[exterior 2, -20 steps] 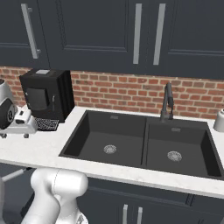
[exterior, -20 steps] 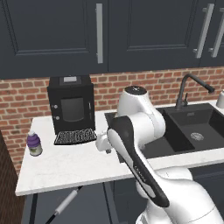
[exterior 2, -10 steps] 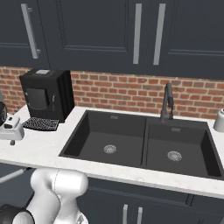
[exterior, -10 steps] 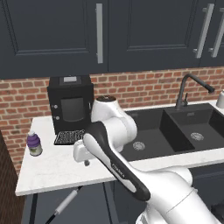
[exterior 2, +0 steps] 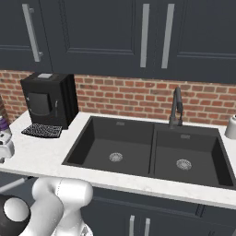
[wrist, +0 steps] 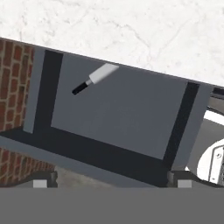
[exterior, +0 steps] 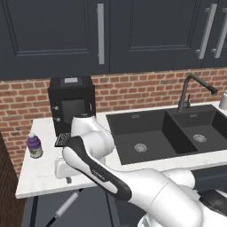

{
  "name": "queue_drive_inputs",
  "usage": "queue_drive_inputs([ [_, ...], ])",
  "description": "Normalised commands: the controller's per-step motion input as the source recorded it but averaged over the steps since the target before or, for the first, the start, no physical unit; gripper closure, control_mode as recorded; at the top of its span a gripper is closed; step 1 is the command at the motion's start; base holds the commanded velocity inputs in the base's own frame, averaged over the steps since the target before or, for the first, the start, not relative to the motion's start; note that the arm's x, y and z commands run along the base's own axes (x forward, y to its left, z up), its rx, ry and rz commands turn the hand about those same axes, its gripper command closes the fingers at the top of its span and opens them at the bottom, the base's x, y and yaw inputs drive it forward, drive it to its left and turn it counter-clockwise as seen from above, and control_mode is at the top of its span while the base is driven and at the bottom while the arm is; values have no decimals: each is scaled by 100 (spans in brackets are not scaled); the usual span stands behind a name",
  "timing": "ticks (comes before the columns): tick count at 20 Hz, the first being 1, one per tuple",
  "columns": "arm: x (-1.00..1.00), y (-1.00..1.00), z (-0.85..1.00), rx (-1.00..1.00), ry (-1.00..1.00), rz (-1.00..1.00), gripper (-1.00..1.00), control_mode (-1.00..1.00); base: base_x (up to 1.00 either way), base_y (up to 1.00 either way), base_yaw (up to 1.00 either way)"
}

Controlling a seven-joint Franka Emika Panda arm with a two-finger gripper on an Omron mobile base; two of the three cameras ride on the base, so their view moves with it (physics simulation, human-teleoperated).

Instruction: Pick the rolling pin from the drawer and place it on the counter.

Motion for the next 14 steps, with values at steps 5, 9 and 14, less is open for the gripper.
queue_drive_inputs([
  [5,0,49,-46,-1,10,3,-100,-100,0,0,0],
  [9,0,37,-45,0,9,5,-100,-100,0,0,0],
  [14,0,35,-44,0,3,4,-100,-100,0,0,0],
])
